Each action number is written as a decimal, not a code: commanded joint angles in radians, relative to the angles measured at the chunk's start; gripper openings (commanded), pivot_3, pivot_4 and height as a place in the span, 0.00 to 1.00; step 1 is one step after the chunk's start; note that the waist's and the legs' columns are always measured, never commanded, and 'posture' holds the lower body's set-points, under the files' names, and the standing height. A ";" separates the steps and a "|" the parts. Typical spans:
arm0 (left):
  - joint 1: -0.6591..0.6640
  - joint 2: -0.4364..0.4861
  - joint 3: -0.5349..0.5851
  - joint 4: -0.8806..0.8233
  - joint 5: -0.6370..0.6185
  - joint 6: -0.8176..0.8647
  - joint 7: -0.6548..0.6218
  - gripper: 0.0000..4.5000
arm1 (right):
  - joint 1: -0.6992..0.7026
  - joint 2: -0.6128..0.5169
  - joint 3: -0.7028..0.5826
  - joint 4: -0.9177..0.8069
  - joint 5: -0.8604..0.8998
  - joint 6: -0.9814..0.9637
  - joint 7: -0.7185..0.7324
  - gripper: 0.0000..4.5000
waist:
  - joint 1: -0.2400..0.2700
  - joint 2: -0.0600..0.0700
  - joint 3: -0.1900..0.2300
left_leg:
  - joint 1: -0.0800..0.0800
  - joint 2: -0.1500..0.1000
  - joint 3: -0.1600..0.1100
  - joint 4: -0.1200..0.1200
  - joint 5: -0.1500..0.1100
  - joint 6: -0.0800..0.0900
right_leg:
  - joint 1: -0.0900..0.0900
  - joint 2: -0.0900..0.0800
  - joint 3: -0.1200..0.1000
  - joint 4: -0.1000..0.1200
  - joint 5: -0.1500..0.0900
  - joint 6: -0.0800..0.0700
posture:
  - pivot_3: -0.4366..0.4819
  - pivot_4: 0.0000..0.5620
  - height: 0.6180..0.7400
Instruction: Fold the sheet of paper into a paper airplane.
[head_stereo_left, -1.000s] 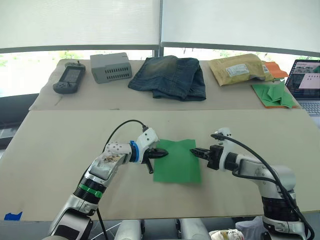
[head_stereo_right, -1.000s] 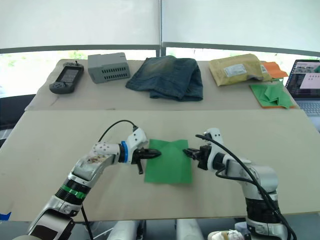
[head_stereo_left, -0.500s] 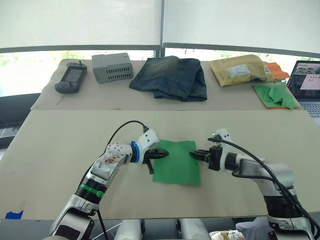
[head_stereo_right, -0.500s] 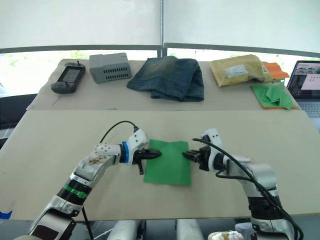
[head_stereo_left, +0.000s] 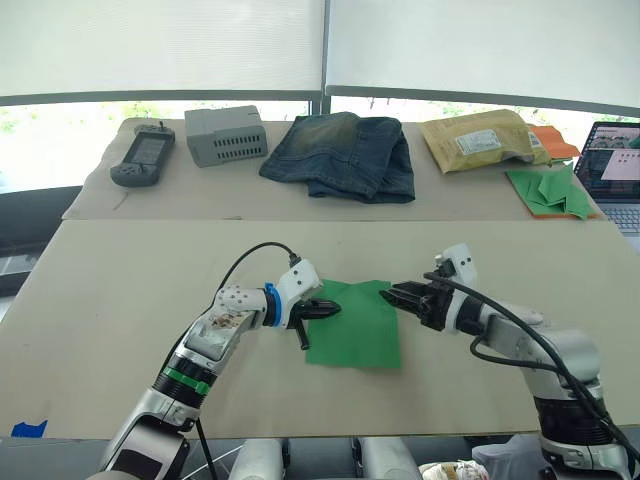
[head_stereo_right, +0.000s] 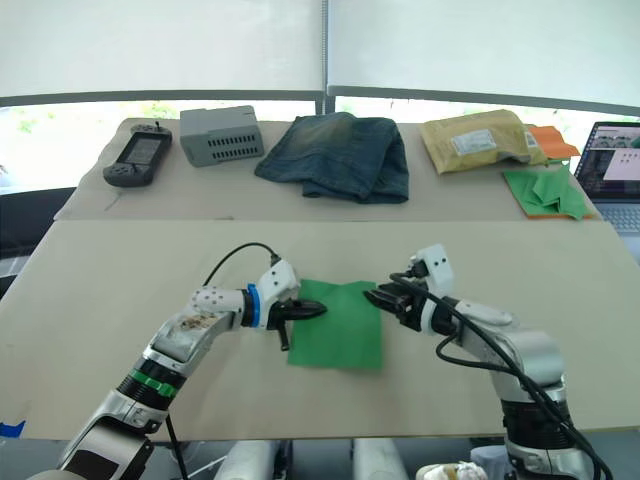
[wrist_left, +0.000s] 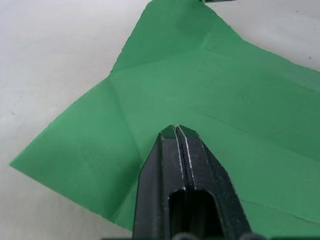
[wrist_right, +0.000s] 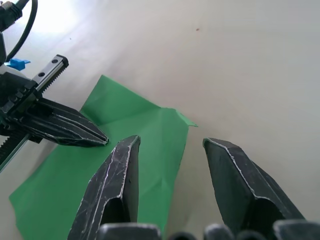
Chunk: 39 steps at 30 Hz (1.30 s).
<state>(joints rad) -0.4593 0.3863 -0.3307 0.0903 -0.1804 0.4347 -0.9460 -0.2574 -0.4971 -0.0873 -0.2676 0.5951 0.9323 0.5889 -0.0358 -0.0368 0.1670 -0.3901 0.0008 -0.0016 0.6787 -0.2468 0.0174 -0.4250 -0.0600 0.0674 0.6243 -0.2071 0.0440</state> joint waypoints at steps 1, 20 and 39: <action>0.002 0.001 -0.021 0.014 0.018 0.002 -0.011 0.00 | -0.014 -0.001 -0.007 -0.027 0.007 -0.029 0.006 0.32 | 0.001 0.000 0.000 | 0.000 0.000 0.000 0.000 0.000 0.000 | 0.000 0.000 0.000 0.000 0.000 0.000 | 0.48 0.27 0.91; -0.015 0.000 -0.024 0.041 0.024 -0.014 -0.021 0.00 | 0.136 -0.137 0.306 -0.073 -0.495 -0.720 0.107 0.00 | 0.008 0.000 0.000 | 0.001 0.000 0.003 0.000 0.000 0.000 | 0.000 0.000 0.000 0.000 -0.001 0.001 | 0.48 0.27 0.91; -0.077 -0.073 0.056 0.005 -0.078 0.082 -0.007 0.00 | 0.191 -0.116 0.387 0.050 -0.748 -0.886 0.059 0.00 | 0.020 0.000 0.000 | 0.002 0.000 0.004 0.001 0.000 0.000 | 0.002 0.001 0.000 0.000 -0.001 0.000 | 0.48 0.27 0.91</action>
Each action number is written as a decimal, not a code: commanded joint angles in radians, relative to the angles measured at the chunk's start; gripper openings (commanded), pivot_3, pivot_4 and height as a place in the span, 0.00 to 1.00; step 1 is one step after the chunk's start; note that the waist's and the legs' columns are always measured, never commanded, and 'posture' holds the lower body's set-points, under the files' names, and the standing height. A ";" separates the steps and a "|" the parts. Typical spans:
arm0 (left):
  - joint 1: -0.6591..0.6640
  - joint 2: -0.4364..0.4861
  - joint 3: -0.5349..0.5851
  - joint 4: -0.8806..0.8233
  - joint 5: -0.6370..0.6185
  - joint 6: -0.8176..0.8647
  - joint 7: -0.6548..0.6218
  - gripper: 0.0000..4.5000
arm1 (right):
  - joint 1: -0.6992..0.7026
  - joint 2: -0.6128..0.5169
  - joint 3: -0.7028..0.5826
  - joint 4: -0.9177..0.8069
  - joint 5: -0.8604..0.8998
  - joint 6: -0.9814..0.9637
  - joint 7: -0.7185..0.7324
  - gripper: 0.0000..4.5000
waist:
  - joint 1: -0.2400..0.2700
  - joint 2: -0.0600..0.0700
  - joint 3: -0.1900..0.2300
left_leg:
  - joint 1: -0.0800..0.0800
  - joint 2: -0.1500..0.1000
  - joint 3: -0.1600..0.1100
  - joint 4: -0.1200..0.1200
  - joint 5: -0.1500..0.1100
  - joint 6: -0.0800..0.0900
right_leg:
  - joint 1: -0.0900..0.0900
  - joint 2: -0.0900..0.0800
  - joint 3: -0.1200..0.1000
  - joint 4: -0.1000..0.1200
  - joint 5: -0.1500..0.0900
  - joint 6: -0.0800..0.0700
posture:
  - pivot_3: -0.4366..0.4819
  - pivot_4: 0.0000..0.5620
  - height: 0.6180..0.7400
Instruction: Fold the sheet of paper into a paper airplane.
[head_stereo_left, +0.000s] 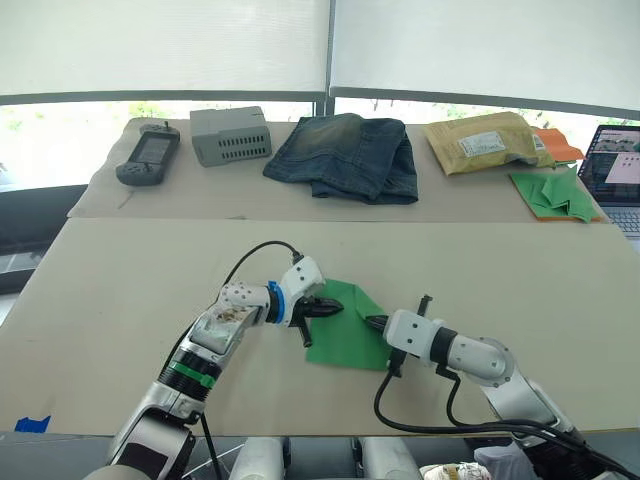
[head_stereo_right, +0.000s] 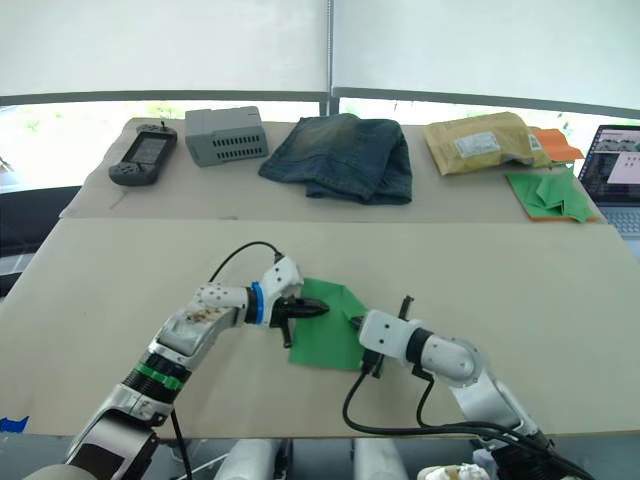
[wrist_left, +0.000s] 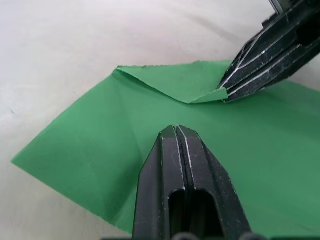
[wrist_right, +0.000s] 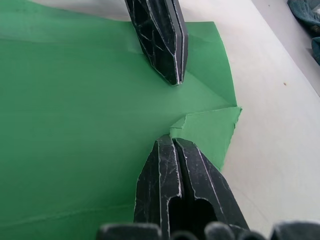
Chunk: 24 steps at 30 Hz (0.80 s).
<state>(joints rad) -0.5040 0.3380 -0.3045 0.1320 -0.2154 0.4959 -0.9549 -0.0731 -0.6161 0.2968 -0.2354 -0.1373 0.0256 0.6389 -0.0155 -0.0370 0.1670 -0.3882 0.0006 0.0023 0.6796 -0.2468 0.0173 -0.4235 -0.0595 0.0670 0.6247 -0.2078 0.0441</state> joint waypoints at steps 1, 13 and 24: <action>-0.032 -0.034 0.028 -0.045 -0.048 0.025 0.000 0.00 | 0.008 0.005 0.000 0.018 -0.015 0.026 0.008 0.00 | 0.000 0.000 0.000 | 0.000 0.000 0.000 0.000 0.000 0.000 | 0.000 0.000 0.000 0.000 0.000 0.000 | 0.48 0.27 0.91; -0.088 -0.132 -0.036 0.058 0.064 -0.011 0.110 0.00 | 0.037 0.022 0.000 -0.019 -0.024 0.066 -0.002 0.00 | 0.001 0.000 0.000 | 0.001 0.000 0.000 0.000 0.000 0.000 | 0.001 0.000 0.000 0.000 0.000 0.000 | 0.48 0.27 0.91; -0.118 -0.199 -0.094 0.160 0.121 -0.065 0.102 0.00 | 0.062 0.019 -0.007 -0.041 -0.055 0.079 -0.015 0.00 | 0.008 0.000 0.000 | 0.001 -0.001 0.000 0.001 0.000 0.000 | 0.003 0.000 0.000 0.000 0.000 0.000 | 0.48 0.27 0.91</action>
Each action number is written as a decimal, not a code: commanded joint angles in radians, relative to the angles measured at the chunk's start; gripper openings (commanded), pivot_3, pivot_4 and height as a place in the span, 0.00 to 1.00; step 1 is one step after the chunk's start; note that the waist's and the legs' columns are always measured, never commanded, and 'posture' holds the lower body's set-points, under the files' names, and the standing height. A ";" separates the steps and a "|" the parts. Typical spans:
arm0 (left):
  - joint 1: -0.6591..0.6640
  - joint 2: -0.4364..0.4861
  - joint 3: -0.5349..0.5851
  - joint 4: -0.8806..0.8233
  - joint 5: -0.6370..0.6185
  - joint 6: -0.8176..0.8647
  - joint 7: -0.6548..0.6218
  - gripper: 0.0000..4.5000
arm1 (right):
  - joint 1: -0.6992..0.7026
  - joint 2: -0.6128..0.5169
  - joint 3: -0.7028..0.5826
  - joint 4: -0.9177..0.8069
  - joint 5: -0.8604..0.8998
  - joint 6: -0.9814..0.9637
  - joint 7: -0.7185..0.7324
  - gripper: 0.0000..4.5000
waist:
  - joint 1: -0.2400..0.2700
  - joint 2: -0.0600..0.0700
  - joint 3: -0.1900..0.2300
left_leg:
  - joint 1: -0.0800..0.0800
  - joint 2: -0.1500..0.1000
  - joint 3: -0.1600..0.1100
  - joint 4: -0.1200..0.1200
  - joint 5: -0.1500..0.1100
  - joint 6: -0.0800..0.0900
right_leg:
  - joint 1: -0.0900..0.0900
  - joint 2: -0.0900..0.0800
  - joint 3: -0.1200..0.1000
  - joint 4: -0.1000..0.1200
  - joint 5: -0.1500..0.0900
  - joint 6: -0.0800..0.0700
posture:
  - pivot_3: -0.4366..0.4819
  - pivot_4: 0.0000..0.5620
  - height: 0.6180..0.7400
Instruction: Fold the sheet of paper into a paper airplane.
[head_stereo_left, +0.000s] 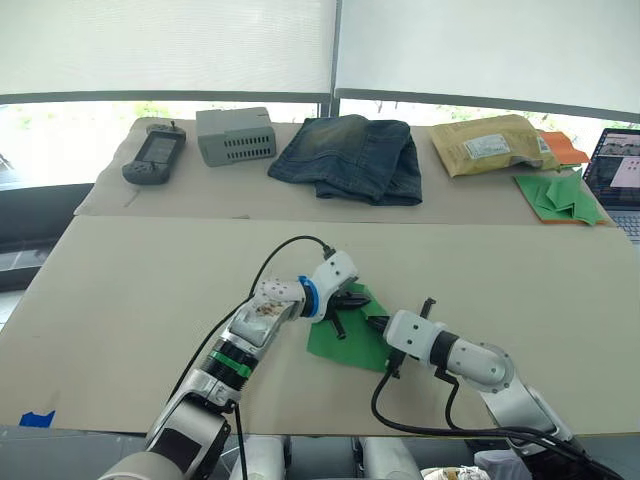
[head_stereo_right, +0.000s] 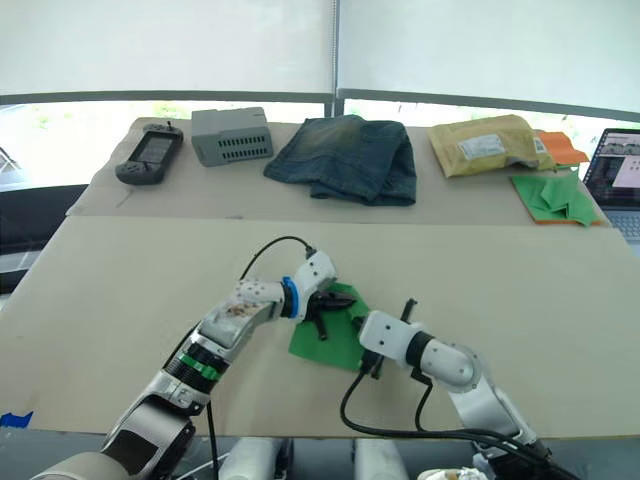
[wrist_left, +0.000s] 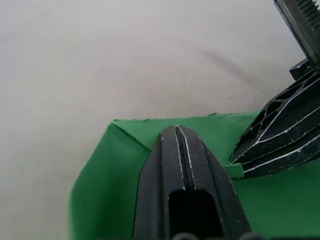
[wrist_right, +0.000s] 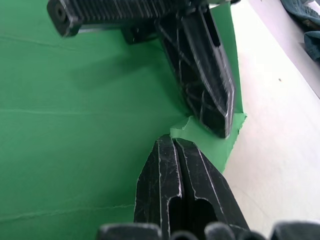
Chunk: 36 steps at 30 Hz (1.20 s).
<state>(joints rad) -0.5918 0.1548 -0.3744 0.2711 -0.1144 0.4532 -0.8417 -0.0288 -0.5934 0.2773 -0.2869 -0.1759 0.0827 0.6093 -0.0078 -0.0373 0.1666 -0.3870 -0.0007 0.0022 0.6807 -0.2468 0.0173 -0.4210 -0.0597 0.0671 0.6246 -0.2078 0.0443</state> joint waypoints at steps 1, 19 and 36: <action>-0.033 -0.012 -0.036 0.026 0.030 -0.028 -0.018 0.00 | 0.017 -0.004 0.013 0.010 -0.019 0.023 0.015 0.00 | 0.000 0.000 0.000 | 0.000 0.000 0.000 0.000 0.000 0.000 | 0.000 0.000 0.000 0.000 0.000 0.000 | 0.48 0.27 0.91; -0.036 0.026 -0.086 0.105 0.110 -0.060 -0.041 0.00 | 0.002 -0.032 -0.049 -0.116 0.081 0.121 0.114 0.07 | 0.005 0.000 0.000 | 0.000 0.000 0.000 0.000 0.000 0.000 | 0.000 0.000 0.000 0.000 0.000 0.000 | 0.48 0.27 0.91; -0.038 0.020 -0.070 0.096 0.103 -0.062 -0.043 0.00 | -0.022 0.058 -0.208 -0.129 0.241 0.394 0.043 0.08 | 0.005 0.000 0.000 | -0.001 0.000 -0.001 0.000 0.000 0.000 | 0.000 0.000 0.000 0.000 0.000 0.000 | 0.48 0.27 0.91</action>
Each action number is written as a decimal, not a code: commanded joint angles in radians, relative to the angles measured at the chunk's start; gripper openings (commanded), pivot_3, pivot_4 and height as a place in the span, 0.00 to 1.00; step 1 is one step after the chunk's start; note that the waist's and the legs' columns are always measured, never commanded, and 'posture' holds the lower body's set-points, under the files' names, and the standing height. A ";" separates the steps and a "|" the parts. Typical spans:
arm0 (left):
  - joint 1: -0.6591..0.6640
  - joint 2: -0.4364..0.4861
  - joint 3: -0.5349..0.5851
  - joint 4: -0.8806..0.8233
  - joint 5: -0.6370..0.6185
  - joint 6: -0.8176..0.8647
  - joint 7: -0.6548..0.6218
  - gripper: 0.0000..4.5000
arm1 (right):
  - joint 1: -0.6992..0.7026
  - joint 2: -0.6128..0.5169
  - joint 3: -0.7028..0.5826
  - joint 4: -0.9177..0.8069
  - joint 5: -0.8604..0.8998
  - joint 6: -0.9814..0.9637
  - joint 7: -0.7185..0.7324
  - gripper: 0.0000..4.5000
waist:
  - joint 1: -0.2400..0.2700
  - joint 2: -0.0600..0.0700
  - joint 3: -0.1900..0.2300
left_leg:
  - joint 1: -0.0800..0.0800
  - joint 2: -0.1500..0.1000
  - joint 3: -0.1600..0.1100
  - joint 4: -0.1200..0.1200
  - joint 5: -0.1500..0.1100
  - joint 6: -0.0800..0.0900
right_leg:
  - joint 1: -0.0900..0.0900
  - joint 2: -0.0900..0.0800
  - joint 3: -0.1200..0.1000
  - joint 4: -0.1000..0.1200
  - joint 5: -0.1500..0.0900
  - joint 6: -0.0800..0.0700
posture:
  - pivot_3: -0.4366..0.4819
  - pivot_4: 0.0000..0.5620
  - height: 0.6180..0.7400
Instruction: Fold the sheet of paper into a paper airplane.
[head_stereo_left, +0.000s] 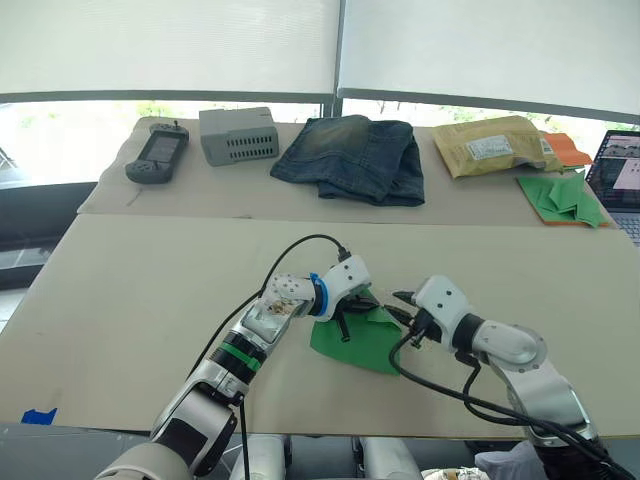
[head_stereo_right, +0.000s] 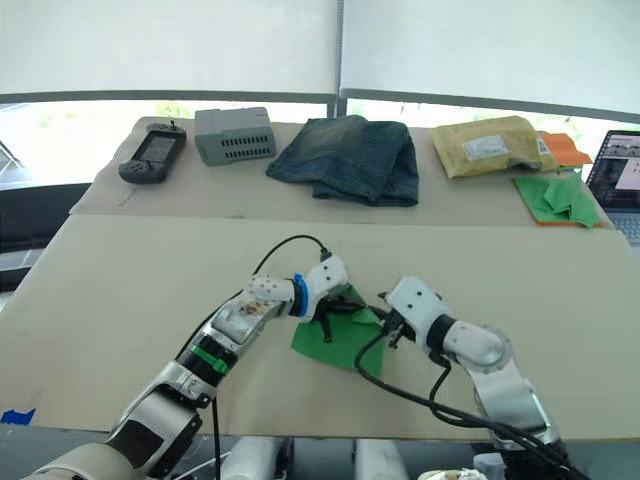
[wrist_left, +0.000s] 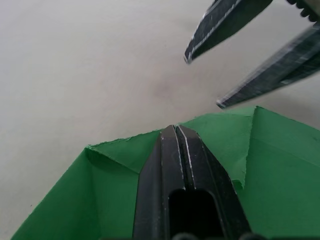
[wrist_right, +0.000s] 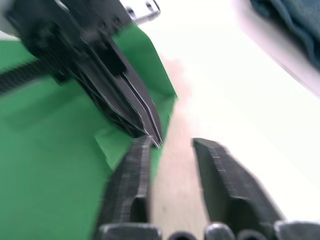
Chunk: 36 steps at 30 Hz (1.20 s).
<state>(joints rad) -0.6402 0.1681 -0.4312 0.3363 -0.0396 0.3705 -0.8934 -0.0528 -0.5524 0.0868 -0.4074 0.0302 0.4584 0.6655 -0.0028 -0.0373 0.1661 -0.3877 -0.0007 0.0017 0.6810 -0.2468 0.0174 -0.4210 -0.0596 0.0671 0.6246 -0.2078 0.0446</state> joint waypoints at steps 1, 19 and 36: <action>0.009 0.009 -0.009 0.029 0.027 0.022 0.007 0.00 | 0.001 0.028 -0.018 -0.002 0.038 0.029 -0.022 0.01 | -0.001 0.000 0.000 | 0.000 0.000 0.000 0.000 0.000 0.000 | 0.000 0.000 0.000 0.000 0.000 0.000 | 0.48 0.27 0.91; -0.091 -0.047 0.054 0.101 -0.017 0.003 -0.029 0.00 | 0.033 0.056 0.108 0.091 -0.020 0.019 -0.069 0.01 | -0.014 0.000 0.000 | 0.000 0.001 0.000 0.000 0.000 0.000 | -0.001 0.001 0.000 0.000 0.000 0.000 | 0.48 0.27 0.91; -0.090 -0.052 0.006 0.191 0.071 -0.043 -0.026 0.00 | 0.164 -0.067 0.094 -0.035 0.027 -0.034 0.025 0.01 | -0.008 -0.004 -0.007 | 0.000 0.000 0.000 0.000 0.000 0.000 | 0.001 0.000 -0.001 -0.001 -0.001 0.001 | 0.48 0.27 0.91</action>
<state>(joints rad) -0.7341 0.1122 -0.4073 0.5011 0.0068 0.3241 -0.9168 0.0853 -0.6031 0.1681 -0.4555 0.0499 0.4165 0.6609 -0.0108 -0.0408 0.1596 -0.3873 -0.0004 0.0012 0.6806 -0.2469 0.0175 -0.4200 -0.0593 0.0665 0.6240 -0.2087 0.0456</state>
